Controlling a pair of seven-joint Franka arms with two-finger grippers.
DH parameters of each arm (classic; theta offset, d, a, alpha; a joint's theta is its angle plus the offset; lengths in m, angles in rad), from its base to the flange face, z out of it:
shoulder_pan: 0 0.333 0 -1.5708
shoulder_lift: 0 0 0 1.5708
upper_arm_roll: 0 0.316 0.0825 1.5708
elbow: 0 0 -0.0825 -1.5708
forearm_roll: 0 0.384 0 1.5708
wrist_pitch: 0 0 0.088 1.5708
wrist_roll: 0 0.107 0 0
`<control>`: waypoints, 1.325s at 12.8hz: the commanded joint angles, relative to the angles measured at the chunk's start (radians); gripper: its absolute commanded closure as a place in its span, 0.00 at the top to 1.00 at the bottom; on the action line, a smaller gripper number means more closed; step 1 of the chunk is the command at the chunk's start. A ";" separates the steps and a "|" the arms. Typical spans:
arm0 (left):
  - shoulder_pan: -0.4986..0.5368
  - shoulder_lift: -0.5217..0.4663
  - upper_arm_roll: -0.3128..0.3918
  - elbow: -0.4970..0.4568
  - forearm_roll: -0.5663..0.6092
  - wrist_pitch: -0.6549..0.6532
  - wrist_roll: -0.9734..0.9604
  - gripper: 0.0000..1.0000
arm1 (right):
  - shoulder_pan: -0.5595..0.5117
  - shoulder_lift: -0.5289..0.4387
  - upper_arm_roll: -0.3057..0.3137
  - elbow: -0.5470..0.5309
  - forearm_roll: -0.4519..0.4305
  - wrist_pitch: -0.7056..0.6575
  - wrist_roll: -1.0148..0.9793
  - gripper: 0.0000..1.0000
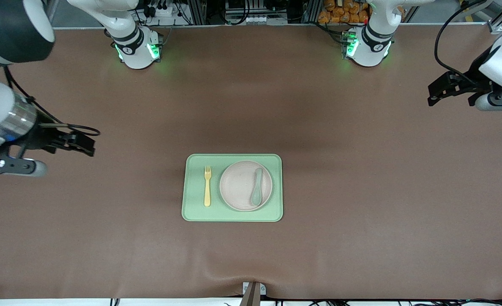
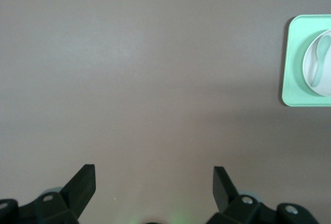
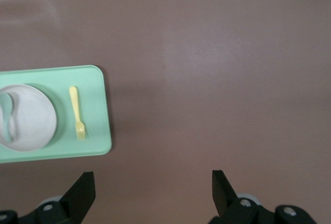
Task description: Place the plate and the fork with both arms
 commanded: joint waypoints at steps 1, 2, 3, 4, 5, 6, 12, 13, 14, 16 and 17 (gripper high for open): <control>0.053 -0.032 0.000 -0.013 0.005 0.000 0.088 1.00 | 0.031 -0.076 -0.186 -0.008 0.105 -0.067 -0.199 1.00; 0.051 -0.039 0.000 -0.014 0.005 0.000 0.088 1.00 | 0.046 -0.099 -0.249 -0.019 0.127 -0.070 -0.251 1.00; 0.051 -0.040 0.000 -0.016 0.005 -0.002 0.087 1.00 | 0.054 -0.119 -0.277 -0.054 0.129 -0.069 -0.294 1.00; 0.053 -0.040 0.000 -0.016 0.003 -0.002 0.087 1.00 | 0.054 -0.148 -0.291 -0.109 0.130 -0.054 -0.322 1.00; 0.051 -0.040 0.000 -0.016 0.003 -0.002 0.085 1.00 | 0.054 -0.192 -0.297 -0.181 0.130 -0.008 -0.330 1.00; 0.053 -0.040 0.000 -0.017 0.003 0.000 0.085 1.00 | 0.054 -0.241 -0.299 -0.267 0.130 0.047 -0.334 1.00; 0.055 -0.045 0.000 -0.023 0.000 0.012 0.068 1.00 | 0.054 -0.386 -0.356 -0.497 0.130 0.173 -0.405 1.00; 0.055 -0.066 0.000 -0.051 0.000 0.019 0.068 1.00 | 0.054 -0.396 -0.360 -0.519 0.133 0.198 -0.423 1.00; 0.061 -0.087 0.001 -0.078 0.000 0.038 0.068 1.00 | 0.059 -0.404 -0.360 -0.530 0.138 0.207 -0.431 1.00; 0.087 -0.100 0.001 -0.077 0.000 0.035 0.087 1.00 | 0.057 -0.442 -0.360 -0.598 0.143 0.247 -0.433 1.00; 0.088 -0.098 0.001 -0.074 0.001 0.035 0.088 1.00 | 0.057 -0.453 -0.363 -0.608 0.143 0.261 -0.434 1.00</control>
